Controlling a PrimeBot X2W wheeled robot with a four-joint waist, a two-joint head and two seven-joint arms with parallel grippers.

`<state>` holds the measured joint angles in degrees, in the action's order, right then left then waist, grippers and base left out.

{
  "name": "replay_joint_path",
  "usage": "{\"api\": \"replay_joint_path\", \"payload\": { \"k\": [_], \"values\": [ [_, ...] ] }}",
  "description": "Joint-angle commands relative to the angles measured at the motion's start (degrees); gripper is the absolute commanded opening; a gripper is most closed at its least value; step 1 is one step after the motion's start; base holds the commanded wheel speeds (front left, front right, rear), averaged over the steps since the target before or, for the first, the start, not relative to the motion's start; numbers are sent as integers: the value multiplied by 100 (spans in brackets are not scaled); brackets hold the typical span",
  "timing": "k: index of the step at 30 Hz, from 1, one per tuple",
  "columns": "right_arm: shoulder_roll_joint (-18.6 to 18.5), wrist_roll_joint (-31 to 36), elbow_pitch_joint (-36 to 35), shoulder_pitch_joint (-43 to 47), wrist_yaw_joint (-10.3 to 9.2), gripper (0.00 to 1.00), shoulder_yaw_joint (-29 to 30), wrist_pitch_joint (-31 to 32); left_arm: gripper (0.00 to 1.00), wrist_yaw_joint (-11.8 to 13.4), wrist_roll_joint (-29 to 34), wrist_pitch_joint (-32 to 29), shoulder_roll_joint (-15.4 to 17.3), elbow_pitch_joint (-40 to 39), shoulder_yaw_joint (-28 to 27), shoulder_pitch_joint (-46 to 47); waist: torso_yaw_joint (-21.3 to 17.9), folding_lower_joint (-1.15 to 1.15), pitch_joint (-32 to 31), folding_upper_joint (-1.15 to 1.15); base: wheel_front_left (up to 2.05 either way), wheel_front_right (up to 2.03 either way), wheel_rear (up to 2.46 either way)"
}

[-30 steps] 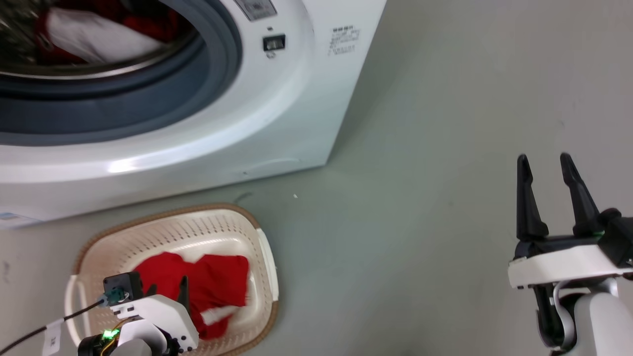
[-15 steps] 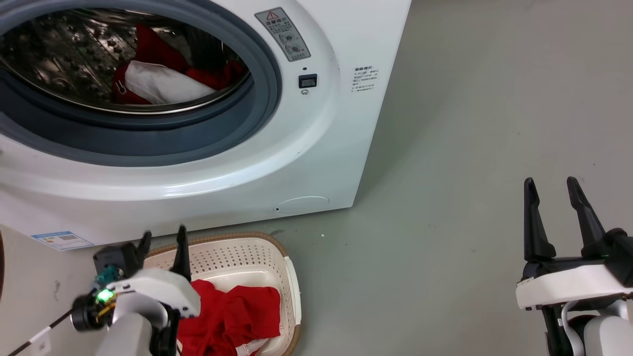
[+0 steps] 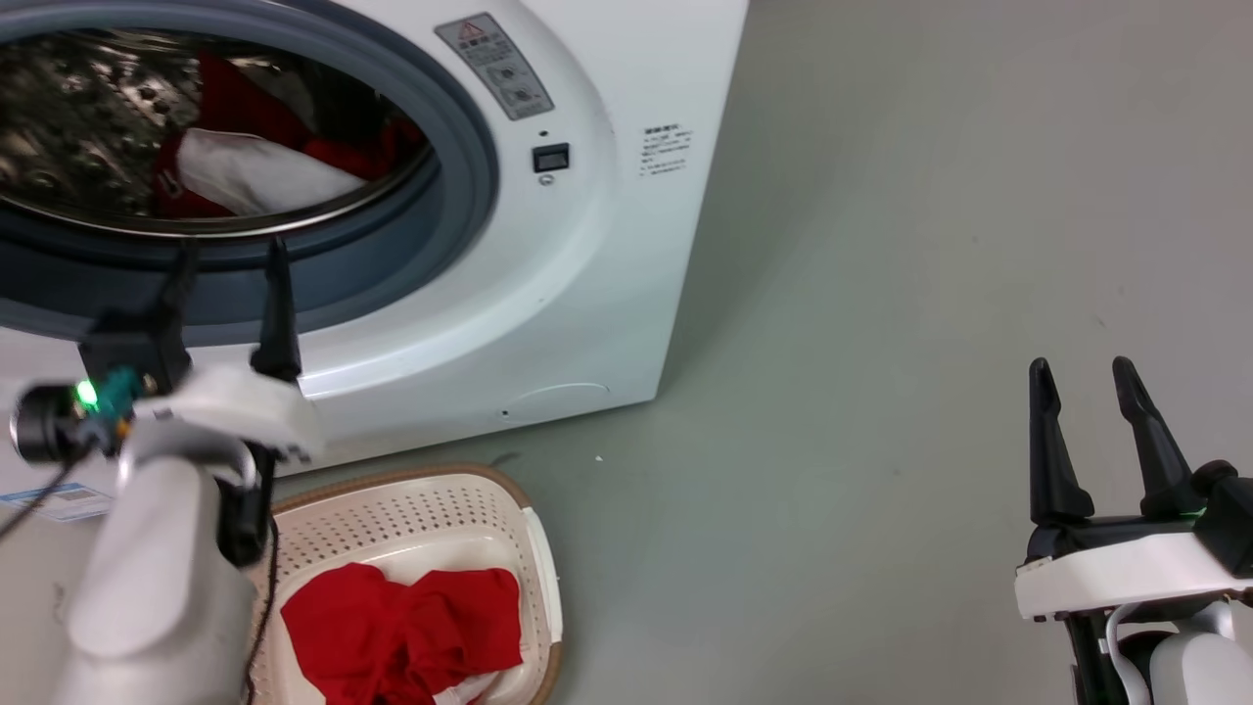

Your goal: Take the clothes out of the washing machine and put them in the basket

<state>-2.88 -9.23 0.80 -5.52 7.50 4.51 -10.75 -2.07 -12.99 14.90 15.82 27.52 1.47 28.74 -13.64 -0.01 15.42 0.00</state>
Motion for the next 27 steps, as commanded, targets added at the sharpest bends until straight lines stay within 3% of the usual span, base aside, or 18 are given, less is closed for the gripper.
{"api": "replay_joint_path", "payload": {
  "k": [1, 6, 18, 27],
  "values": [
    [1, -78, 21, -1, -2, 100, -27, -45, 100, -26, 62, -43, 101, 44, 12, 228, -140, 1, 151, 0, 0, 0, 0],
    [2, -221, 141, -141, -2, 100, -116, -169, 100, -135, 182, -472, 553, 357, 64, 1067, -409, 1, 492, 0, 0, 0, 0],
    [1, -737, 595, -571, -2, 100, -528, -438, 100, -431, 369, -2235, 1674, 1424, 346, 2764, -1052, 1, 1516, 0, 0, 0, 0],
    [4, -1034, 562, -782, -2, 100, -689, -442, 100, -527, 326, -3453, 2321, 1674, 741, 3891, -1383, 1, 2095, 0, 0, 0, 0]
  ]
}}
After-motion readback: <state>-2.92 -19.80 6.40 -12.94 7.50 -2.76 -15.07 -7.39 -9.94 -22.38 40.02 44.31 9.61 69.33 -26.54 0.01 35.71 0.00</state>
